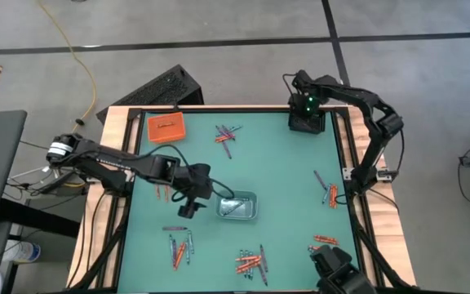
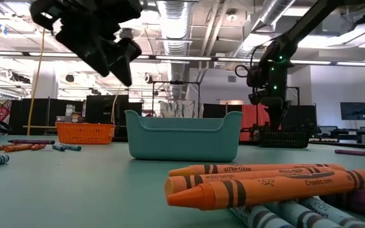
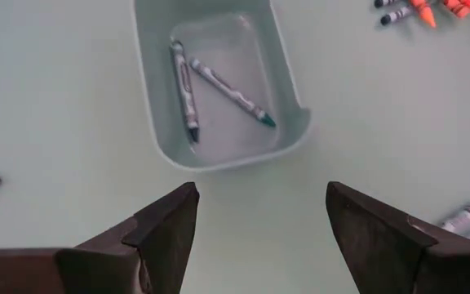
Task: Sort crayons
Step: Put the violet crayon into the black bin
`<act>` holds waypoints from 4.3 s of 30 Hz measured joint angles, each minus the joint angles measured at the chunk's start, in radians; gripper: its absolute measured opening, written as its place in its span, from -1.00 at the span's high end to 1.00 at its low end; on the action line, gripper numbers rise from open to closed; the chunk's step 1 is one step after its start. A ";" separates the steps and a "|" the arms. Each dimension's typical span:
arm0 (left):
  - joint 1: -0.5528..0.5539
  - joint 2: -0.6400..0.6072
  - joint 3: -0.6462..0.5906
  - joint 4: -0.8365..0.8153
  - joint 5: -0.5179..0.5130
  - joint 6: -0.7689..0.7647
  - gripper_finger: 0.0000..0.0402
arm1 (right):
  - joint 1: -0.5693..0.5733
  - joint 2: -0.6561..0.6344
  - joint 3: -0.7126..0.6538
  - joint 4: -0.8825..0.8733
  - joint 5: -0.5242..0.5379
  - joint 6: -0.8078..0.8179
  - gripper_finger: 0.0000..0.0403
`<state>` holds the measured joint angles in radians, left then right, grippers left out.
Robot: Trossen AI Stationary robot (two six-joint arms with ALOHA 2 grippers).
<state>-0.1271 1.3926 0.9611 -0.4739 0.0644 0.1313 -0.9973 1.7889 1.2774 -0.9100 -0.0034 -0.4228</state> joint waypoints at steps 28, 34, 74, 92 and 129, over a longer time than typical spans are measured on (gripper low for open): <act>0.021 -0.148 0.002 0.028 -0.166 0.125 -0.30 | 0.616 -0.730 -0.365 -0.160 0.263 0.775 0.05; 0.021 -0.148 0.001 0.030 -0.147 0.136 -0.30 | 0.700 -0.778 -0.583 -0.152 0.268 1.020 0.05; 0.021 -0.147 0.001 0.073 -0.120 0.143 -0.30 | 0.809 -0.536 -0.749 0.130 0.136 1.125 0.97; 0.025 -0.147 0.000 0.190 -0.121 0.175 -0.30 | 0.887 -0.768 -0.584 0.373 0.283 0.845 1.00; 0.033 -0.147 0.000 0.122 -0.122 0.119 -0.30 | 0.067 -0.250 -0.315 0.563 0.211 -0.158 1.00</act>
<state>-0.0944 1.2457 0.9615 -0.3518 -0.0578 0.2498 -0.9301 1.5385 0.9623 -0.3469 0.2079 -0.5808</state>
